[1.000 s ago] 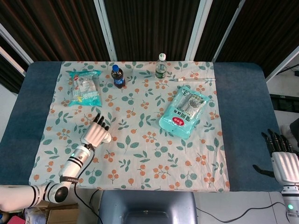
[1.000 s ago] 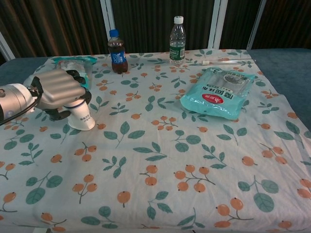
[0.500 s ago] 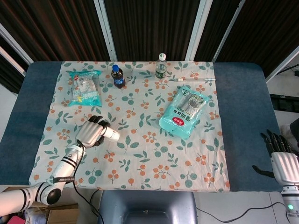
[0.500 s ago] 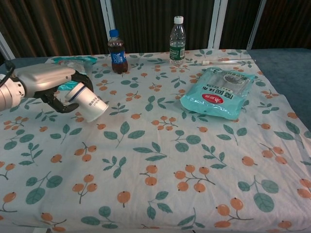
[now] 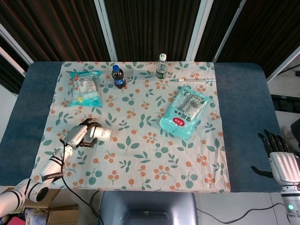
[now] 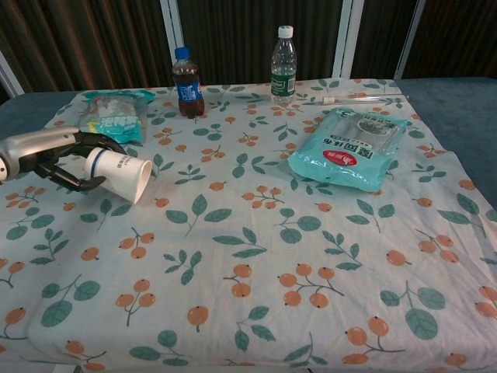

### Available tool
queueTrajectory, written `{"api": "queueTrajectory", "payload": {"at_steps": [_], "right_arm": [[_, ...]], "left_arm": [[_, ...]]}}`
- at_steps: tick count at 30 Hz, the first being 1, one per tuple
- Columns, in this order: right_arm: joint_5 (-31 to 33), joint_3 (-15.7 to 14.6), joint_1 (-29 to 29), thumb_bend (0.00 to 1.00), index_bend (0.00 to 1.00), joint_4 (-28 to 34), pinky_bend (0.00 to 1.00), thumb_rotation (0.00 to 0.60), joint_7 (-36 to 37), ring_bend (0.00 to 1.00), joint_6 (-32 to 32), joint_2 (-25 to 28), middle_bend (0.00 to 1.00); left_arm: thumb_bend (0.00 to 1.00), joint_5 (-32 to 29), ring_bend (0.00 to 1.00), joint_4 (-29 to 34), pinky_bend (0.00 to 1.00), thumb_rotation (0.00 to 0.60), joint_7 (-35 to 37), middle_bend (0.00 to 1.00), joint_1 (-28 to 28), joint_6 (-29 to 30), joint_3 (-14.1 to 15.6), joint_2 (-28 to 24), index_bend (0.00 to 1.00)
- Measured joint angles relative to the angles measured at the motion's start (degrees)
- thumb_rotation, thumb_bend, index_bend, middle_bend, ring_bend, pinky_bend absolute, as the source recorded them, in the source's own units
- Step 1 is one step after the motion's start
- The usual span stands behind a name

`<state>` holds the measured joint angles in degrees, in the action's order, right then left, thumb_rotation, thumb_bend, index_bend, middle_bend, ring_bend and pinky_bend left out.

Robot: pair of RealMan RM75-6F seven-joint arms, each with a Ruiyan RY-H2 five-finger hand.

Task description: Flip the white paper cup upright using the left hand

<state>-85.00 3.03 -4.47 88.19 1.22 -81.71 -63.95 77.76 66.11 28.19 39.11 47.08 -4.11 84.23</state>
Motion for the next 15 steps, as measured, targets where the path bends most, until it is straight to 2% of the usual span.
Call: {"api": "queueTrajectory", "payload": {"at_steps": [2, 4, 7, 15], "right_arm": [[-0.02, -0.11, -0.05, 0.09, 0.0, -0.12, 0.0, 0.6, 0.02, 0.0, 0.16, -0.11, 0.0], [0.02, -0.18, -0.07, 0.09, 0.0, -0.2, 0.0, 0.6, 0.07, 0.0, 0.29, -0.18, 0.0], [0.14, -0.18, 0.0, 0.09, 0.0, -0.29, 0.0, 0.6, 0.22, 0.0, 0.2, -0.18, 0.0], [0.12, -0.19, 0.15, 0.09, 0.0, -0.34, 0.0, 0.6, 0.66, 0.0, -0.08, 0.07, 0.0]], "left_arm": [[0.44, 1.18, 0.0, -0.77, 0.09, 0.6, 0.82, 0.09, -0.03, -1.07, 0.64, 0.06, 0.05], [0.44, 1.86, 0.0, -0.94, 0.08, 0.6, 0.7, 0.04, 0.07, -1.55, 1.12, -0.15, 0.01], [0.44, 2.2, 0.0, -1.0, 0.07, 0.6, -0.75, 0.0, 0.11, -1.35, 1.3, -0.36, 0.0], [0.44, 2.92, 0.0, -0.15, 0.04, 0.6, -9.2, 0.0, -0.01, 1.34, 1.2, -1.46, 0.0]]}}
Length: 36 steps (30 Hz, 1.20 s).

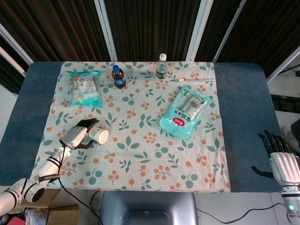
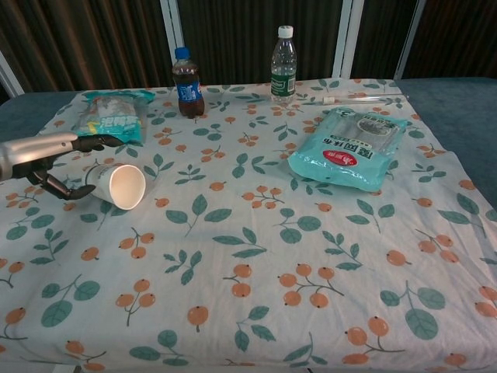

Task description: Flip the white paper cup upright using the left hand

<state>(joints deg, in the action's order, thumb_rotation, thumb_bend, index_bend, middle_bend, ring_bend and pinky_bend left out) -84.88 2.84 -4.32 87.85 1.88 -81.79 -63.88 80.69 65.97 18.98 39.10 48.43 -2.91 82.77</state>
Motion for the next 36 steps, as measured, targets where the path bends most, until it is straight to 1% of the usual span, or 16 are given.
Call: {"api": "queueTrajectory", "payload": {"at_steps": [3, 8, 10, 11, 14, 18, 22, 25, 28, 34, 36], "right_arm": [[0.04, -0.05, -0.06, 0.09, 0.0, -0.15, 0.0, 0.6, 0.13, 0.0, 0.2, -0.07, 0.0], [0.27, -0.09, -0.32, 0.09, 0.0, -0.29, 0.0, 0.6, 0.2, 0.0, 0.9, -0.12, 0.0], [0.14, -0.08, -0.51, 0.09, 0.0, -0.37, 0.0, 0.6, 0.34, 0.0, 1.02, -0.14, 0.0], [0.05, -0.07, -0.56, 0.09, 0.0, -0.43, 0.0, 0.6, 0.44, 0.0, 1.01, -0.17, 0.0], [-0.03, -0.05, -0.59, 0.09, 0.0, -0.52, 0.0, 0.6, 0.54, 0.0, 0.96, -0.22, 0.0], [-0.07, 0.0, -0.53, 0.09, 0.0, -1.06, 0.0, 0.6, 1.07, 0.0, 0.7, -0.33, 0.0], [0.14, -0.01, -0.46, 0.09, 0.0, -1.84, 0.0, 0.6, 1.96, 0.0, 0.79, -0.49, 0.0], [0.23, -0.1, -0.35, 0.09, 0.0, -2.28, 0.0, 0.6, 2.44, 0.0, 0.82, -0.63, 0.0], [0.29, -0.18, -0.22, 0.09, 0.0, -2.67, 0.0, 0.6, 2.86, 0.0, 0.79, -0.74, 0.0], [0.57, -0.17, -0.07, 0.09, 0.0, -3.15, 0.0, 0.6, 3.41, 0.0, 0.81, -0.71, 0.0], [0.55, -0.21, -0.07, 0.09, 0.0, -3.25, 0.0, 0.6, 3.51, 0.0, 0.89, -0.71, 0.0]], "left_arm": [[0.44, 0.6, 0.0, 0.67, 0.03, 0.6, -5.96, 0.0, 0.06, 1.27, 0.13, -0.6, 0.0], [0.4, 1.02, 0.0, 3.03, 0.03, 0.6, -19.48, 0.0, 0.44, 2.79, 0.21, -1.45, 0.0], [0.4, 0.47, 0.0, 4.37, 0.03, 0.6, -24.45, 0.0, 0.77, 2.68, 0.05, -1.67, 0.0], [0.4, -0.2, 0.0, 5.28, 0.03, 0.6, -27.58, 0.0, 1.08, 2.31, -0.09, -1.8, 0.0], [0.39, -2.41, 0.0, 7.42, 0.03, 0.6, -33.52, 0.0, 1.92, 1.0, -0.51, -2.07, 0.0], [0.38, -5.07, 0.0, 8.57, 0.03, 0.6, -39.08, 0.0, 3.2, -0.75, -1.08, -1.85, 0.0], [0.38, -10.42, 0.0, 8.78, 0.03, 0.6, -46.45, 0.0, 5.48, -3.24, -2.2, -0.45, 0.0], [0.38, -14.62, 0.0, 8.74, 0.03, 0.6, -51.01, 0.0, 7.1, -4.74, -2.7, 0.72, 0.0], [0.38, -18.04, 0.0, 8.39, 0.03, 0.6, -53.75, 0.0, 8.47, -5.95, -2.91, 1.75, 0.0], [0.38, -22.21, 0.0, 7.79, 0.05, 0.6, -56.14, 0.01, 9.99, -7.13, -2.33, 2.59, 0.0], [0.38, -22.91, 0.0, 7.57, 0.07, 0.6, -56.23, 0.05, 10.27, -7.12, -2.14, 2.79, 0.01]]}}
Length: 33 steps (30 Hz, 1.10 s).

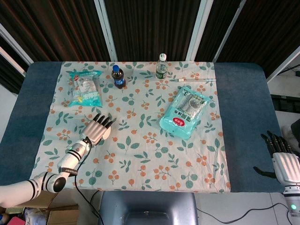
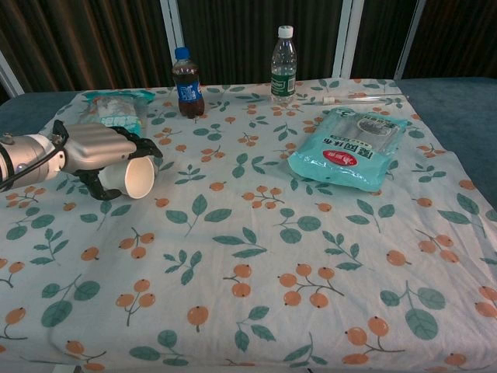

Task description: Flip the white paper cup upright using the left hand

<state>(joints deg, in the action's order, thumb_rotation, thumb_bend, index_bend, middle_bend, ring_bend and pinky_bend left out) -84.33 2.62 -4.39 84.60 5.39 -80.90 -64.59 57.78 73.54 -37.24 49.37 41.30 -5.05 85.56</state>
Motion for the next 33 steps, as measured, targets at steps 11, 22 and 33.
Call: {"api": "queueTrajectory", "payload": {"at_steps": [11, 22, 33], "right_arm": [[-0.05, -0.04, -0.47, 0.09, 0.0, 0.1, 0.0, 0.6, -0.32, 0.0, 0.81, -0.06, 0.0], [0.05, -0.04, -0.67, 0.09, 0.0, 0.55, 0.0, 0.6, -0.74, 0.0, 1.07, 0.16, 0.0], [0.06, -0.25, -0.66, 0.09, 0.0, 1.54, 0.0, 0.6, -1.75, 0.0, 1.25, 0.39, 0.0]], "left_arm": [[0.39, 0.85, 0.09, -1.44, 0.14, 0.6, 1.21, 0.37, -0.13, 3.2, 0.85, 1.06, 0.3], [0.39, 4.86, 0.09, 0.6, 0.15, 0.6, 10.2, 0.37, -1.77, 5.9, 0.06, -0.22, 0.31], [0.39, 8.76, 0.02, 1.93, 0.15, 0.6, 46.93, 0.31, -6.68, 5.77, -3.82, -2.41, 0.25]]}}
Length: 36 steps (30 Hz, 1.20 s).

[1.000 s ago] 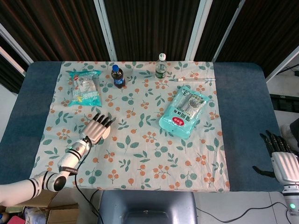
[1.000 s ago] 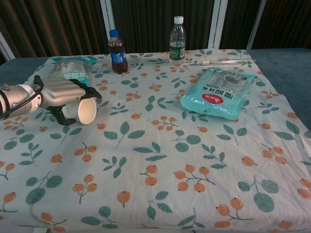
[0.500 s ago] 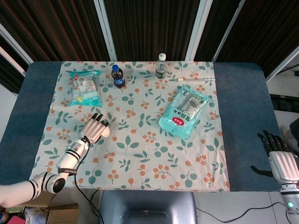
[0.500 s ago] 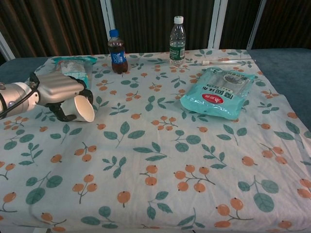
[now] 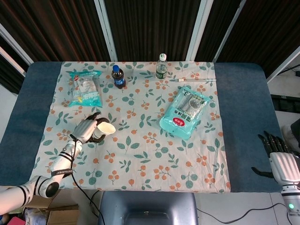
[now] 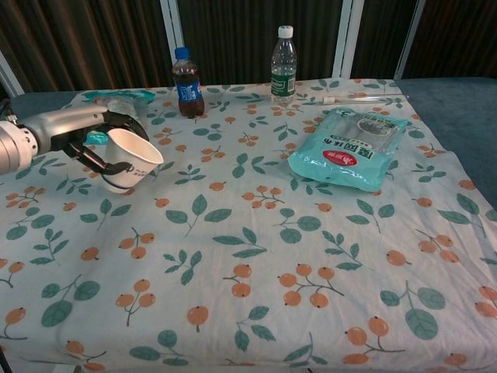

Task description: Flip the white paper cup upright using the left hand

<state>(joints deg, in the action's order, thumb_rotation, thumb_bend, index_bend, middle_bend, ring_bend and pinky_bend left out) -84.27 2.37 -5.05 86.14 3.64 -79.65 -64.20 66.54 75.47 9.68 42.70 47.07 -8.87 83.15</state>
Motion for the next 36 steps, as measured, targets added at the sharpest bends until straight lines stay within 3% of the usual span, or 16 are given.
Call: {"api": "queueTrajectory", "payload": {"at_steps": [7, 14, 20, 25, 32, 36], "right_arm": [[0.15, -0.05, -0.3, 0.09, 0.0, 1.19, 0.0, 0.6, -0.98, 0.0, 0.61, 0.39, 0.0], [0.18, -0.3, -0.67, 0.09, 0.0, 2.21, 0.0, 0.6, -1.97, 0.0, 1.42, 0.74, 0.0], [0.58, -0.29, -0.59, 0.09, 0.0, 2.31, 0.0, 0.6, -1.95, 0.0, 1.48, 0.9, 0.0], [0.58, -0.35, -0.44, 0.09, 0.0, 2.16, 0.0, 0.6, -1.59, 0.0, 1.28, 0.98, 0.0], [0.27, -0.19, -0.21, 0.09, 0.0, 1.8, 0.0, 0.6, -0.8, 0.0, 0.41, 0.97, 0.0], [-0.15, -0.19, 0.14, 0.09, 0.0, 1.52, 0.0, 0.6, -0.65, 0.0, -0.64, 1.0, 0.0]], "left_arm": [[0.39, 5.88, 0.0, -6.74, 0.15, 0.6, 20.36, 0.29, -4.1, 2.07, -0.88, 2.66, 0.23], [0.39, 10.43, 0.0, -15.17, 0.15, 0.6, 27.74, 0.23, -6.36, 6.57, -0.5, 7.53, 0.18], [0.38, 12.19, 0.0, -18.12, 0.14, 0.6, 30.72, 0.09, -6.63, 5.92, 0.84, 8.84, 0.0], [0.38, 12.98, 0.0, -18.61, 0.14, 0.6, 31.96, 0.0, -6.65, 5.8, 1.3, 8.69, 0.0], [0.38, 13.98, 0.0, -15.59, 0.1, 0.6, 31.48, 0.0, -7.37, 9.09, 0.98, 6.05, 0.0], [0.37, 15.19, 0.0, -12.5, 0.07, 0.6, 26.94, 0.0, -8.8, 12.92, 1.31, 2.9, 0.0]]}}
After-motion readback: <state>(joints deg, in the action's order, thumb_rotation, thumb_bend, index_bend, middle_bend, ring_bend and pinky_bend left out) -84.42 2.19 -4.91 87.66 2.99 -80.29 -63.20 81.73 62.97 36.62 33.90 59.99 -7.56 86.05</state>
